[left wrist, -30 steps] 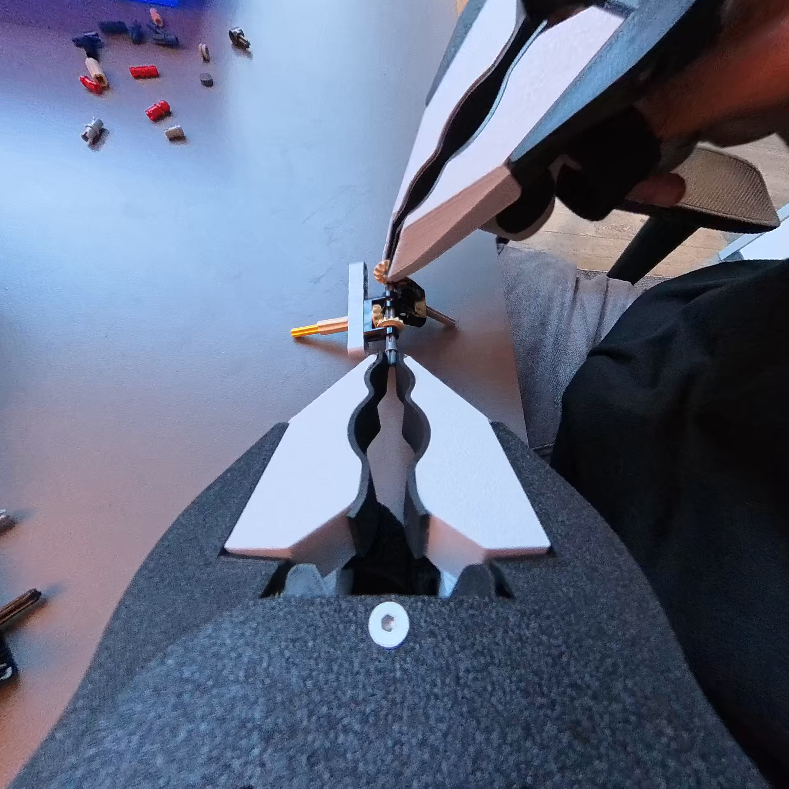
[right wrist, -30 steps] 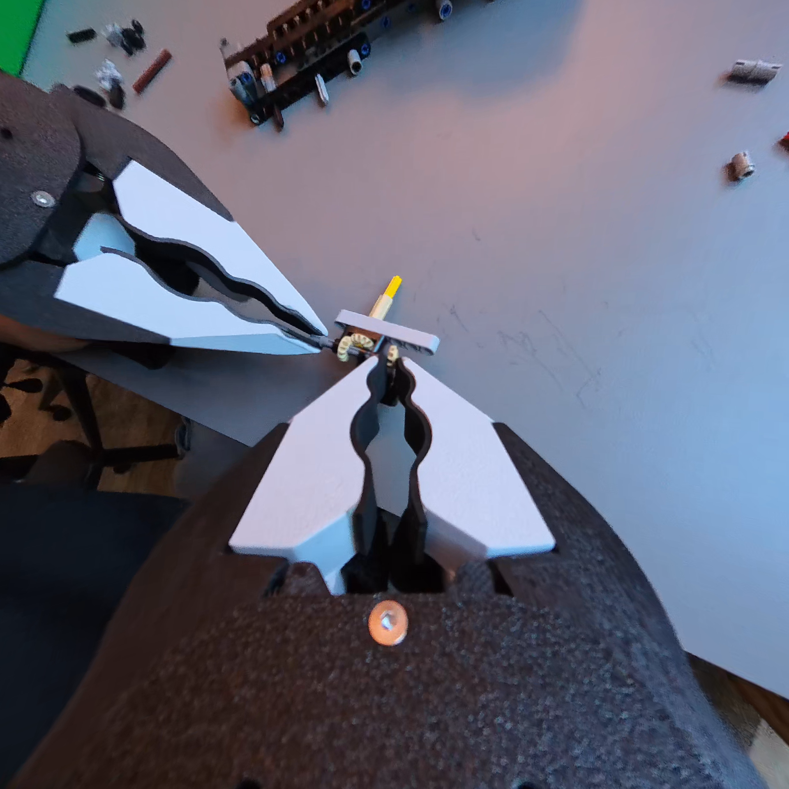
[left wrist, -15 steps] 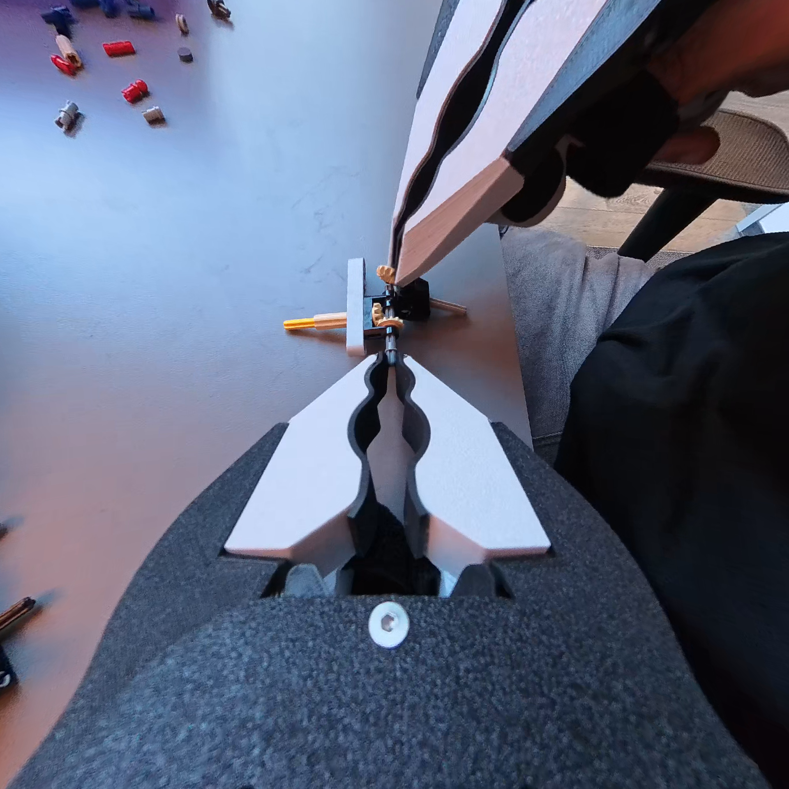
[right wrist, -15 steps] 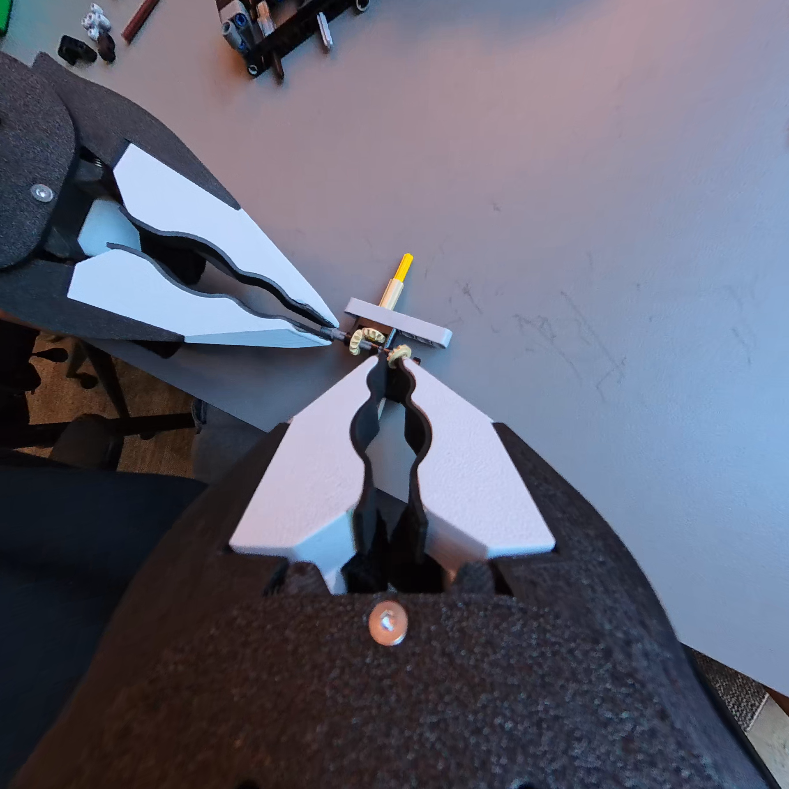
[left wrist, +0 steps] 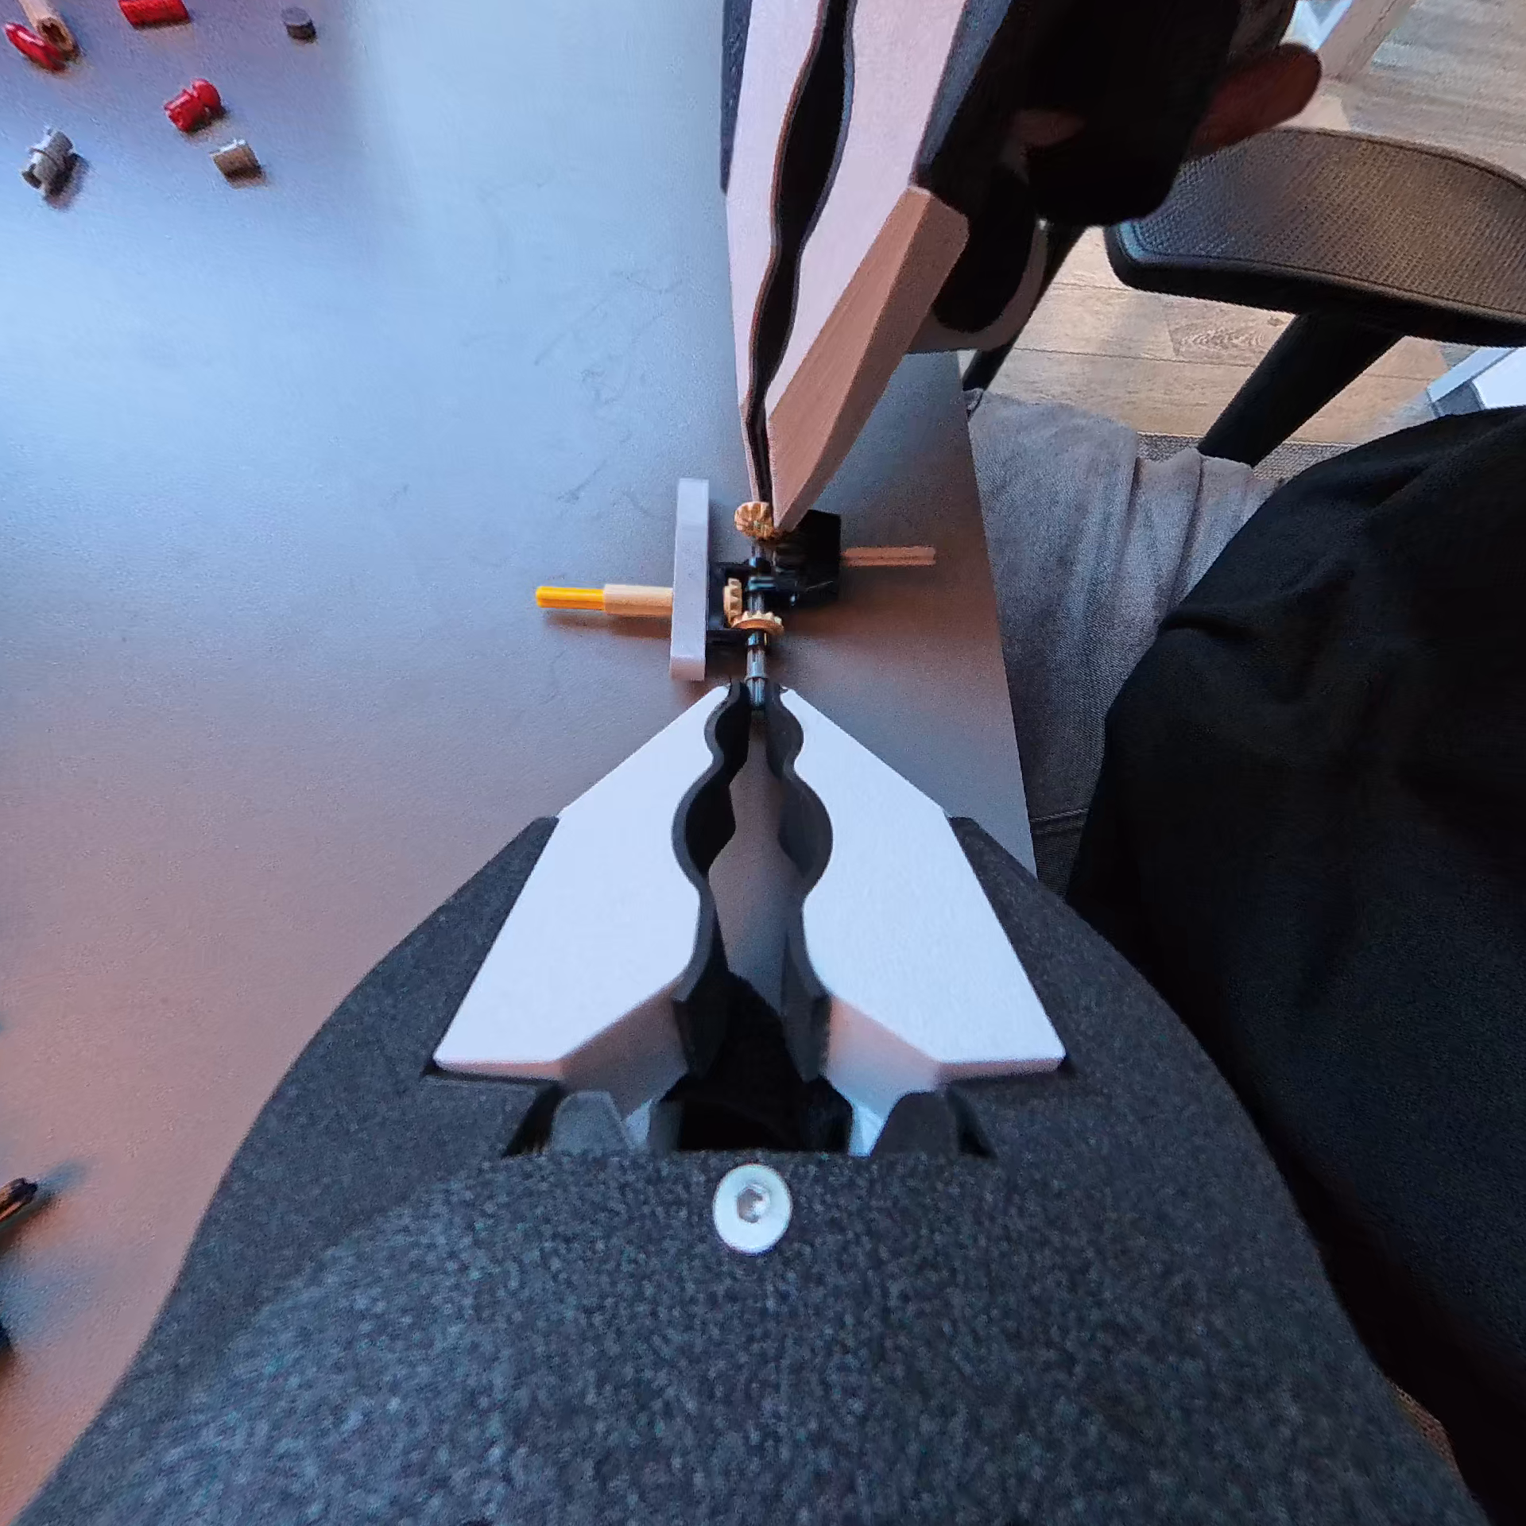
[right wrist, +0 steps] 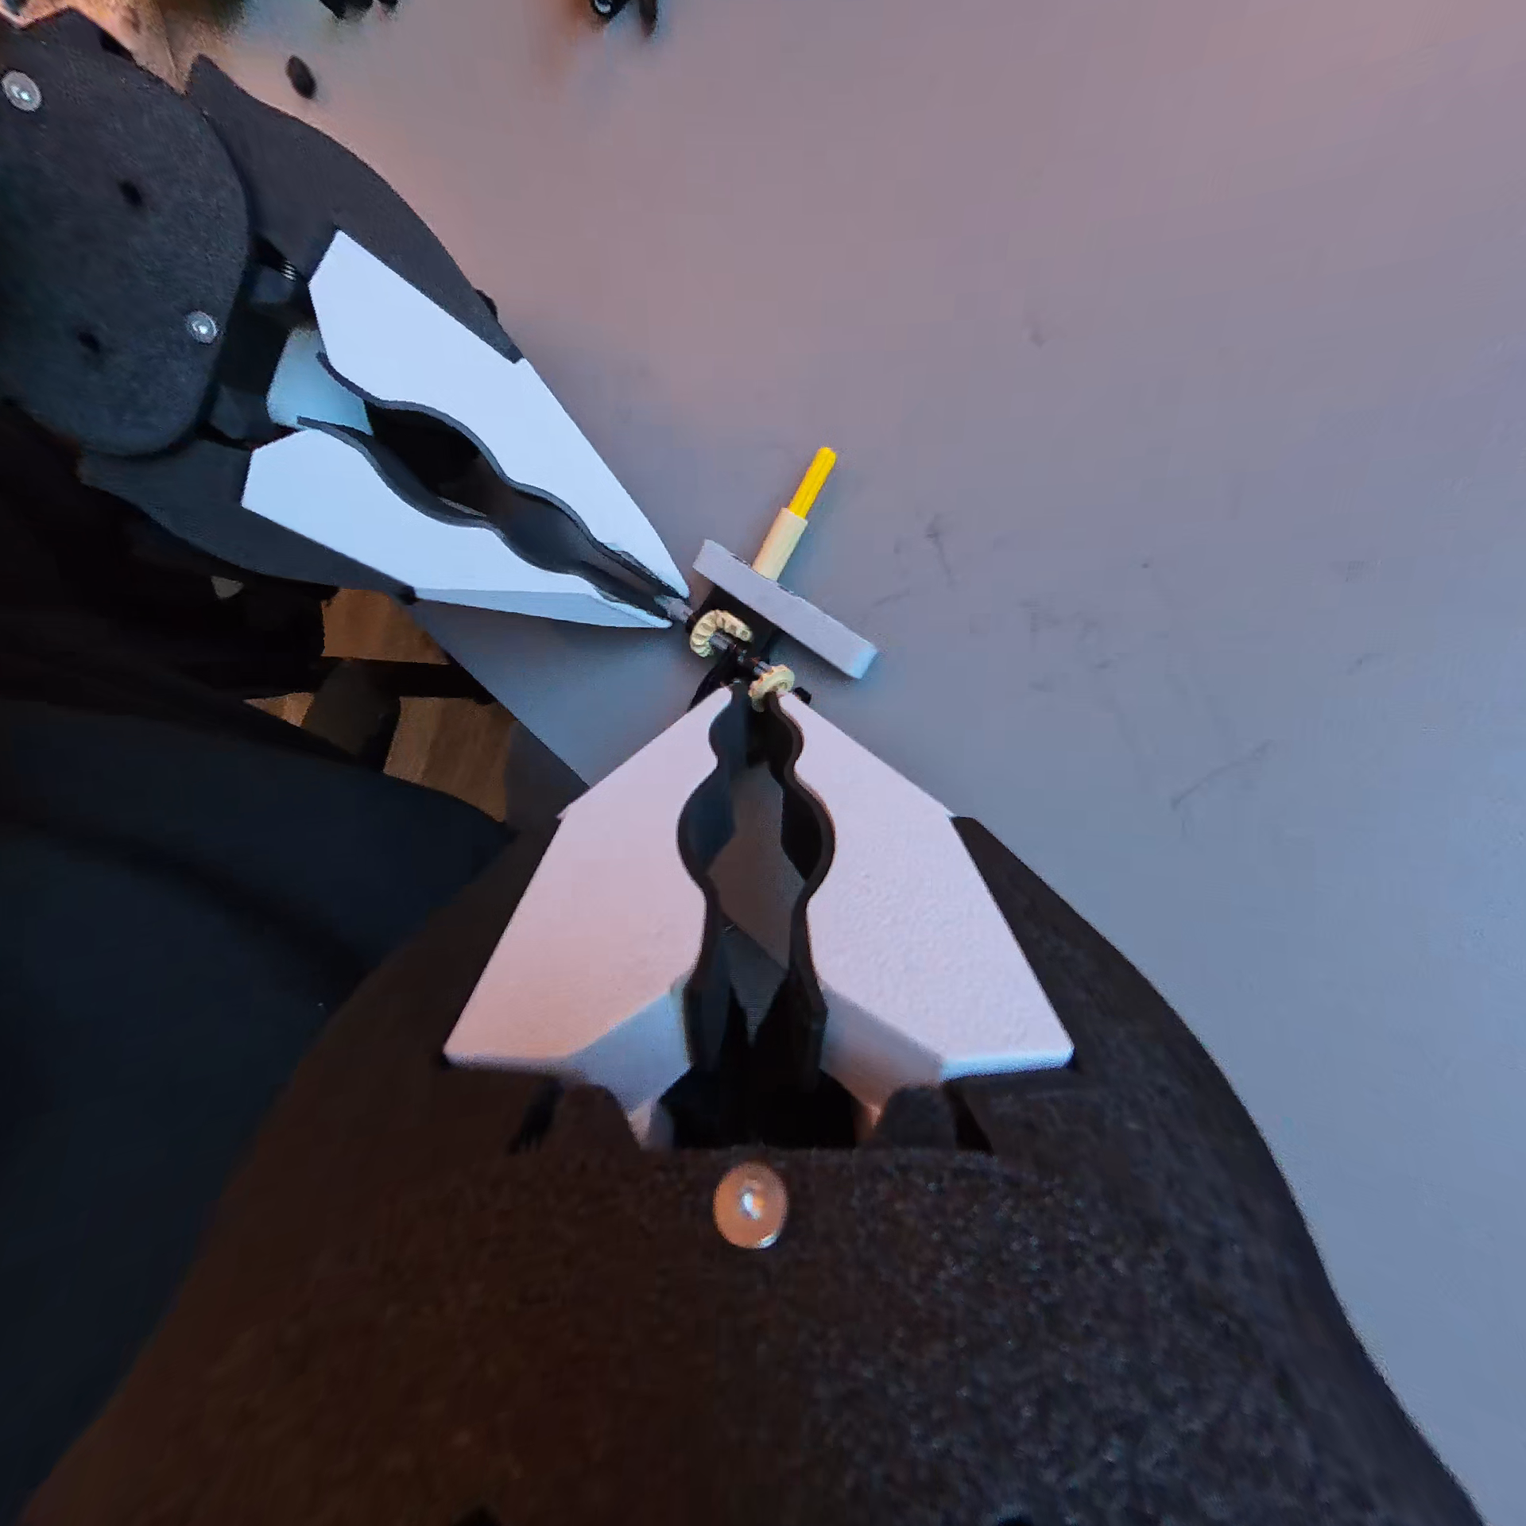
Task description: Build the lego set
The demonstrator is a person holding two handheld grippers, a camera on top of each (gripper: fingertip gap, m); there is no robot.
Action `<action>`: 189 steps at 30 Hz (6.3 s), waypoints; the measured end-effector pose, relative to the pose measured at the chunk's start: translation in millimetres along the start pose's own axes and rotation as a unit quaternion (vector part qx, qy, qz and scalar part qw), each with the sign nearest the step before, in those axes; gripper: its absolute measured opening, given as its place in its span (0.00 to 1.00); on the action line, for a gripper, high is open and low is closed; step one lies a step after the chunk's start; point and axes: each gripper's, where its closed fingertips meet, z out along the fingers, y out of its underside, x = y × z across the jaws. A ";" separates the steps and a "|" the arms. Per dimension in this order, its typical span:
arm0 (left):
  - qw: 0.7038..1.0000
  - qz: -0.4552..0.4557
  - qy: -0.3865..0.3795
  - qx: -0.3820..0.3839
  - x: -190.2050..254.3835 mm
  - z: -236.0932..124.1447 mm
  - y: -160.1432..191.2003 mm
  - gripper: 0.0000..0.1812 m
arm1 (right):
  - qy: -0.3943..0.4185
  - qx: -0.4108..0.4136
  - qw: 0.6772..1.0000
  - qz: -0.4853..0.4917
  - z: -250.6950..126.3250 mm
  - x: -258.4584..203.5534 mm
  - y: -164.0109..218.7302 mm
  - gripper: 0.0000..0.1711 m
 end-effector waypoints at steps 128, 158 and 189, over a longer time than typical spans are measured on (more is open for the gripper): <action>1.000 -0.001 -0.019 0.004 -7.5 0.3 -2.7 0.01 | 0.063 -0.087 0.972 -0.208 2.4 9.8 -14.6 0.02; 1.000 0.004 -0.022 -0.001 -7.1 1.6 -1.2 0.01 | 0.055 -0.105 0.989 -0.090 -4.3 8.3 -13.0 0.07; 1.000 -0.003 -0.016 -0.004 -7.3 2.2 -0.8 0.00 | -0.088 -0.029 0.954 -0.287 -9.5 27.3 -16.6 0.14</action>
